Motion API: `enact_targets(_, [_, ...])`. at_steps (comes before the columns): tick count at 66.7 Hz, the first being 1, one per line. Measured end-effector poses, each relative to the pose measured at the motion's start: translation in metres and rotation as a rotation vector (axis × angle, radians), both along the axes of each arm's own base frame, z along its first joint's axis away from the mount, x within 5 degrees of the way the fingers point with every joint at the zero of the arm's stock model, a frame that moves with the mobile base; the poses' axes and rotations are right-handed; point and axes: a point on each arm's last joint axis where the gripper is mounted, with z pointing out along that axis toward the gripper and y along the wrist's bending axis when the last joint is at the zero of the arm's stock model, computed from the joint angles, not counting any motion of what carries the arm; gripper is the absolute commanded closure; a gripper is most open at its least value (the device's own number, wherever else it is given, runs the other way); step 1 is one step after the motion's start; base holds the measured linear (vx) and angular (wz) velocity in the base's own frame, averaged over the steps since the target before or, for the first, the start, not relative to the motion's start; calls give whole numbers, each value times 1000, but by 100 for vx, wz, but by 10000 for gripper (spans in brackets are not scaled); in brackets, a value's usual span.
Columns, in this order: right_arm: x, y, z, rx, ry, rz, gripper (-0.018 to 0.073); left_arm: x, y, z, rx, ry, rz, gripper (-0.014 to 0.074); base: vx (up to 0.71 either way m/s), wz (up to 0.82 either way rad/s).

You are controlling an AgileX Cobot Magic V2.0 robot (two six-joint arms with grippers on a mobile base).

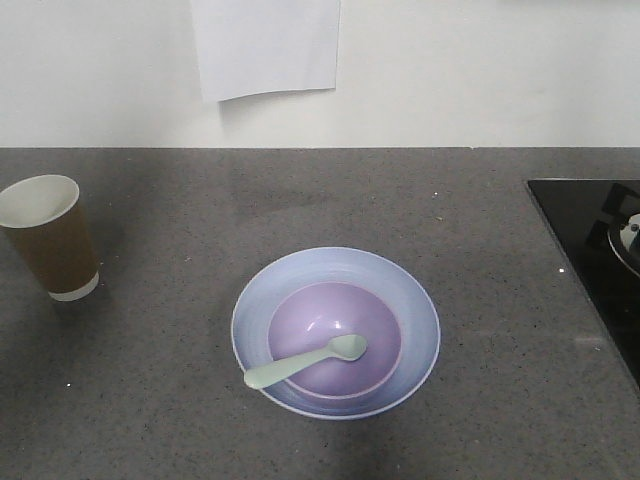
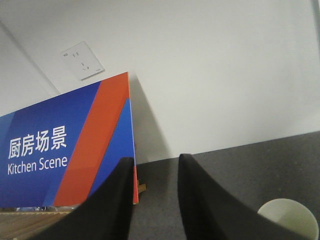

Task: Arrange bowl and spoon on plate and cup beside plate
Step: 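Raise the left gripper away from the bowl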

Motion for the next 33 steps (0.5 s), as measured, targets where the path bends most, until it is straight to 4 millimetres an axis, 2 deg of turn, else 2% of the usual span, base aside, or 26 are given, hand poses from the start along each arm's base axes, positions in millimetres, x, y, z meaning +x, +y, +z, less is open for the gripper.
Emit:
enact_targets(14, [0, 0, 0, 2, 1, 5, 564, -11, 9, 5, -108, -66, 23, 374, 0, 0])
enact_targets(33, [-12, -1, 3, 29, -17, 42, 564, -10, 4, 3, -211, -71, -16, 325, 0, 0])
